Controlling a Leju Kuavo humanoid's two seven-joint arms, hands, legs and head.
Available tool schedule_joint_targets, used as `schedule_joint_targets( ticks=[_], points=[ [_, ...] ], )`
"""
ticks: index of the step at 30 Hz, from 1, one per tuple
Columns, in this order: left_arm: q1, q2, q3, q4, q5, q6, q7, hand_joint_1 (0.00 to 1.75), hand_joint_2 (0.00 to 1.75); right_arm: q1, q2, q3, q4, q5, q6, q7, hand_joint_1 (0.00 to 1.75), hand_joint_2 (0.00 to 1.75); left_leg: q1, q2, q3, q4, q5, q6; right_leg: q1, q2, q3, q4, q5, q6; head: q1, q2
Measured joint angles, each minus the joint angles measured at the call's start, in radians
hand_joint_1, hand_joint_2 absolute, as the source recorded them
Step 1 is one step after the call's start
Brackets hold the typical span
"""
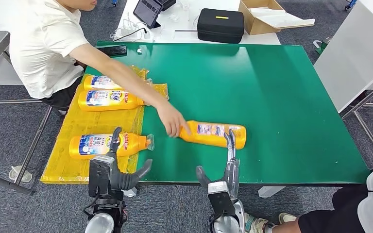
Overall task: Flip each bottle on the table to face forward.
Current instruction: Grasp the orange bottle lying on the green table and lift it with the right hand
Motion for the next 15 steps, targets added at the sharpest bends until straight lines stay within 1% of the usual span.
schedule_joint_targets(
  ticks=[2,4,7,11,12,13,15],
  points=[
    [0.003,0.004,-0.009,-0.007,0.015,-0.024,-0.007,0.00,1.75,0.000,0.000,-0.006,-0.014,0.011,-0.006,-0.009,0.00,1.75,0.000,0.000,0.000,0.000,0.000,0.000,0.000,0.000,0.000,0.000,0.000,0.000,0.000,0.000],
    [0.006,0.006,-0.012,-0.014,0.044,-0.028,-0.014,0.00,1.75,0.001,0.000,-0.013,-0.022,0.027,-0.015,-0.010,0.00,1.75,0.000,0.000,0.000,0.000,0.000,0.000,0.000,0.000,0.000,0.000,0.000,0.000,0.000,0.000],
    [0.014,0.007,-0.014,-0.027,0.055,0.006,-0.041,0.00,1.75,0.005,0.001,-0.023,-0.030,0.066,-0.031,-0.012,0.00,1.75,0.000,0.000,0.000,0.000,0.000,0.000,0.000,0.000,0.000,0.000,0.000,0.000,0.000,0.000],
    [0.029,0.008,-0.019,-0.047,0.038,0.077,-0.054,0.00,0.00,0.017,0.002,-0.042,-0.048,0.104,-0.035,-0.012,0.00,1.75,0.000,0.000,0.000,0.000,0.000,0.000,0.000,0.000,0.000,0.000,0.000,0.000,0.000,0.000],
    [0.033,0.009,-0.021,-0.051,0.035,0.093,-0.051,0.00,0.00,0.019,0.005,-0.054,-0.051,0.138,-0.036,-0.012,0.00,1.75,0.000,0.000,0.000,0.000,0.000,0.000,0.000,0.000,0.000,0.000,0.000,0.000,0.000,0.000],
    [0.036,0.010,-0.024,-0.054,0.029,0.107,-0.047,0.00,0.44,0.019,0.010,-0.071,-0.053,0.194,-0.036,-0.012,0.00,1.75,0.000,0.000,0.000,0.000,0.000,0.000,0.000,0.000,0.000,0.000,0.000,0.000,0.000,0.000],
    [0.039,0.014,-0.031,-0.056,0.015,0.124,-0.040,0.00,1.31,0.019,0.026,-0.118,-0.054,0.371,-0.037,-0.012,0.00,1.75,0.000,0.000,0.000,0.000,0.000,0.000,0.000,0.000,0.000,0.000,0.000,0.000,0.000,0.000]
  ],
)
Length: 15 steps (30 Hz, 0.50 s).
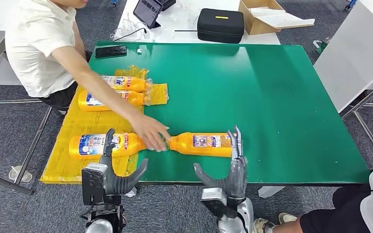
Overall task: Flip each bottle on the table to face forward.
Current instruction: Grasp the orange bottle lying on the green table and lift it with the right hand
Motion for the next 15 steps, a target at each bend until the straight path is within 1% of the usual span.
schedule_joint_targets(
  ticks=[1,4,7,9,11,15],
  points=[
    [0.001,0.002,-0.003,0.000,-0.006,0.003,0.002,0.00,1.75,-0.003,0.009,-0.027,0.000,0.101,0.000,0.000,0.00,1.75,0.000,0.000,0.000,0.000,0.000,0.000,0.000,0.000,0.000,0.000,0.000,0.000,0.000,0.000],
    [-0.001,0.004,-0.012,0.000,-0.012,-0.021,0.006,0.00,1.75,-0.030,0.025,-0.114,0.007,0.366,0.000,0.000,0.00,1.75,0.000,0.000,0.000,0.000,0.000,0.000,0.000,0.000,0.000,0.000,0.000,0.000,0.000,0.000],
    [-0.006,0.004,-0.024,-0.005,0.012,-0.083,0.013,0.00,1.75,-0.086,0.031,-0.217,0.032,0.565,0.000,0.017,0.00,1.75,0.000,0.000,0.000,0.000,0.001,0.001,0.000,0.000,0.000,0.000,0.001,0.000,0.000,0.000],
    [-0.008,0.004,-0.029,-0.011,0.029,-0.113,0.022,0.00,1.75,-0.119,0.031,-0.278,0.050,0.637,0.000,0.044,0.00,1.75,-0.001,0.000,0.000,0.000,0.001,0.001,-0.001,0.000,0.001,0.000,0.001,0.001,0.000,0.000],
    [-0.009,0.004,-0.030,-0.016,0.038,-0.128,0.029,0.00,1.75,-0.142,0.030,-0.319,0.065,0.674,0.000,0.074,0.00,1.75,-0.001,0.000,0.000,0.000,0.001,0.001,-0.001,0.000,0.001,0.000,0.001,0.001,0.000,0.000],
    [-0.009,0.004,-0.030,-0.022,0.046,-0.137,0.028,0.00,1.75,-0.172,0.022,-0.350,0.092,0.716,-0.001,0.139,0.00,1.75,0.000,0.000,0.000,0.000,0.001,0.001,0.000,0.000,0.000,0.000,0.001,0.001,0.000,0.000]
  ],
)
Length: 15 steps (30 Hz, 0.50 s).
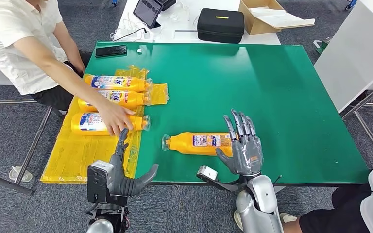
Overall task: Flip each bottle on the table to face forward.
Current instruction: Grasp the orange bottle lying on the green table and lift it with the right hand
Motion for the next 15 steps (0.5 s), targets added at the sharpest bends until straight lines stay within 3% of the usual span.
schedule_joint_targets(
  ticks=[7,11,15],
  points=[
    [-0.001,-0.002,-0.003,-0.002,-0.084,0.067,-0.059,0.00,1.75,-0.051,-0.041,0.011,0.061,-0.003,0.000,0.128,0.00,1.75,0.000,0.000,0.000,0.000,0.000,0.000,0.000,0.000,0.000,0.000,0.000,0.000,0.000,0.000],
    [-0.009,-0.007,-0.004,0.000,-0.098,0.095,-0.052,0.00,1.75,-0.103,-0.090,0.059,0.152,-0.089,0.000,0.213,0.00,1.75,0.000,0.000,0.000,0.000,0.000,0.000,0.000,0.000,0.000,0.000,0.000,0.000,0.000,0.000],
    [-0.016,-0.012,-0.003,0.011,-0.102,0.103,-0.016,0.00,1.75,-0.145,-0.132,0.107,0.243,-0.133,0.000,0.238,0.00,1.75,0.000,0.000,0.000,0.000,0.000,0.000,0.000,0.000,0.000,0.000,0.000,0.000,0.000,0.000]
  ],
)
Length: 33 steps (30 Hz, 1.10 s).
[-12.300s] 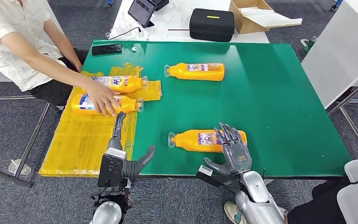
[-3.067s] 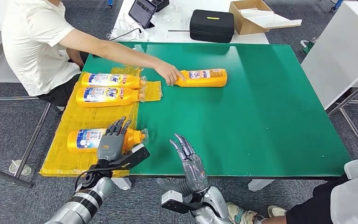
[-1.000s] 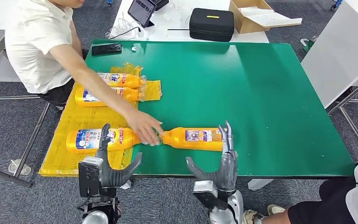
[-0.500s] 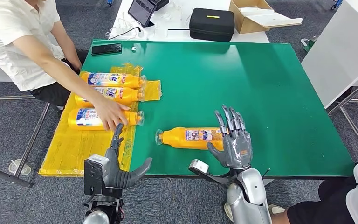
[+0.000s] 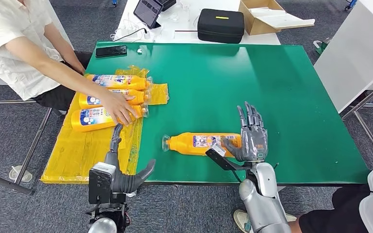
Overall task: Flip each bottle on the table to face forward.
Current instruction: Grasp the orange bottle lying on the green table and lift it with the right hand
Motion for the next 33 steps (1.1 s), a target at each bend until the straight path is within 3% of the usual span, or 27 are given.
schedule_joint_targets(
  ticks=[11,33],
  points=[
    [-0.008,-0.005,-0.013,0.021,-0.067,0.046,0.038,0.00,1.75,-0.068,-0.056,0.124,0.160,-0.091,-0.001,0.010,0.00,1.75,0.000,0.000,0.000,0.000,0.000,0.000,0.000,0.000,0.000,0.000,0.000,0.000,0.000,0.000],
    [-0.011,-0.005,-0.050,0.019,-0.138,0.077,0.011,0.00,1.75,-0.095,-0.086,0.262,0.211,-0.180,0.035,-0.018,0.00,1.75,0.000,0.000,0.001,0.000,0.000,0.000,0.000,0.000,0.000,0.000,0.000,0.000,0.000,0.000]
  ],
)
